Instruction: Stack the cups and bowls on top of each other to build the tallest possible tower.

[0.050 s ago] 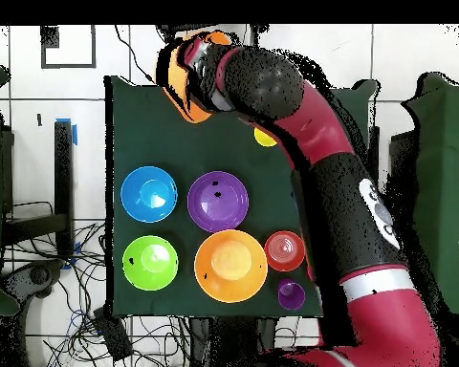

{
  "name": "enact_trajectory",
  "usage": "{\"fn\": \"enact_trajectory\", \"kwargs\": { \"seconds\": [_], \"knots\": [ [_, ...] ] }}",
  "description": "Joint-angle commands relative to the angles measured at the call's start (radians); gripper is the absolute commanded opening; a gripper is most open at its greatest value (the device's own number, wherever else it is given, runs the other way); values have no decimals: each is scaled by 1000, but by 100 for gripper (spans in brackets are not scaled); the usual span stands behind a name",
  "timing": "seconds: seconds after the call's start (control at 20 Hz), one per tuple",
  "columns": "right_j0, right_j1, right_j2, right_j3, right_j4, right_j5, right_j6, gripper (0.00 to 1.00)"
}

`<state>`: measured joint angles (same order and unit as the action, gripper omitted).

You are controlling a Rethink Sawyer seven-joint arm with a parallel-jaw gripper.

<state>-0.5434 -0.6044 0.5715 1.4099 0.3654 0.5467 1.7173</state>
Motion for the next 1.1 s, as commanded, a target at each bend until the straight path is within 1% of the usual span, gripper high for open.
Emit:
{"fn": "enact_trajectory", "kwargs": {
  "seconds": [0.05, 0.25, 0.45, 0.8, 1.1],
  "knots": [
    [-64, 113, 193, 123, -39, -59, -101, 0],
    [-94, 111, 239, 137, -46, -31, -75, 0],
    [-107, 136, 275, 128, -48, -15, -60, 0],
    [-122, 174, 315, 107, -60, 7, -61, 0],
    [-120, 197, 332, 94, -73, -5, -54, 0]
  ]
}}
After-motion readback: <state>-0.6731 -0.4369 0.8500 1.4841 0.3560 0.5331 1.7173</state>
